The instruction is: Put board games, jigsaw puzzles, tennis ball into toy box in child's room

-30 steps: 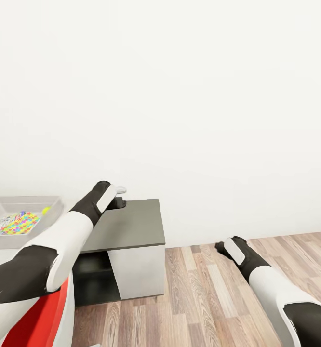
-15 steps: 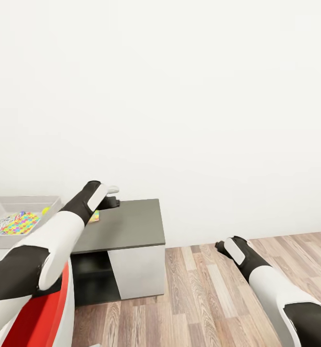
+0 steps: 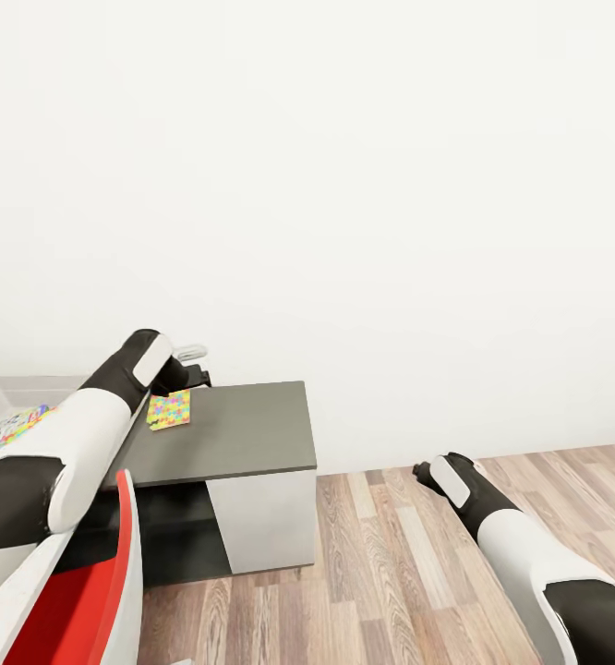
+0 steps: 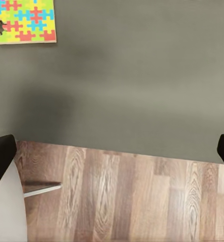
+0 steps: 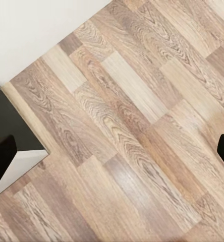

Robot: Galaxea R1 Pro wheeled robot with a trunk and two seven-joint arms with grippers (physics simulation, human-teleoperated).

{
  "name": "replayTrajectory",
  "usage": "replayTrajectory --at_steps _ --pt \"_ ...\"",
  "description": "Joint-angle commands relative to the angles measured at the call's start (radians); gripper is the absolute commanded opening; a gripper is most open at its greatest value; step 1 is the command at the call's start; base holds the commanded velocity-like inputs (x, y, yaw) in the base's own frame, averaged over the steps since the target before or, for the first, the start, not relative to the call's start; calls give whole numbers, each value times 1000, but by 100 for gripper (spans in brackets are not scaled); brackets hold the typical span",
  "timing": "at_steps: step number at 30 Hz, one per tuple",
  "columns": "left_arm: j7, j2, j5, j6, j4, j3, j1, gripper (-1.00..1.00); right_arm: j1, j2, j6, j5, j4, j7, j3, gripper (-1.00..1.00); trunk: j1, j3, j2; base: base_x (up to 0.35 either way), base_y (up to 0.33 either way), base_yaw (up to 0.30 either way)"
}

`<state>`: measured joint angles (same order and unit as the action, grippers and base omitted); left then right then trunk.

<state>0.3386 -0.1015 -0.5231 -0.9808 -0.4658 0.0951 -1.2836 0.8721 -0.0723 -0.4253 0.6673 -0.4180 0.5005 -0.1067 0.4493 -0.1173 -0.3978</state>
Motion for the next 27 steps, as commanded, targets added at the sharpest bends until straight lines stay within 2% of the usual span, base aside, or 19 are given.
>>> replayTrajectory --at_steps 1,11,14,17,20,24,27 --pt "3 -3 -11 -5 -1 8 -1 100 1 -1 -5 8 -2 7 -8 100 1 -2 -2 0 0 0" --pt "-19 -14 0 -40 -4 13 -2 100 1 -1 -5 8 -2 4 -8 100 1 -2 -2 0 0 0" --pt "-19 -28 3 -43 -5 16 -2 100 1 -1 -7 9 -2 -9 -8 100 1 -2 -2 0 0 0" --pt "-19 -47 4 -44 -7 21 -2 100 1 -1 -8 10 -4 -51 -9 100 1 -2 -2 0 0 0" --pt "-20 -54 5 -43 -8 22 -2 100 1 1 -10 10 -8 -103 -11 100 1 -2 -2 0 0 0" --pt "-20 -63 7 -44 -10 20 -2 100 1 2 -11 9 -10 -128 -11 100 1 -2 -2 58 41 0" --pt "-20 -81 6 -44 -11 20 -2 100 1 4 -12 9 -11 -135 -12 100 1 -2 -2 166 108 60"
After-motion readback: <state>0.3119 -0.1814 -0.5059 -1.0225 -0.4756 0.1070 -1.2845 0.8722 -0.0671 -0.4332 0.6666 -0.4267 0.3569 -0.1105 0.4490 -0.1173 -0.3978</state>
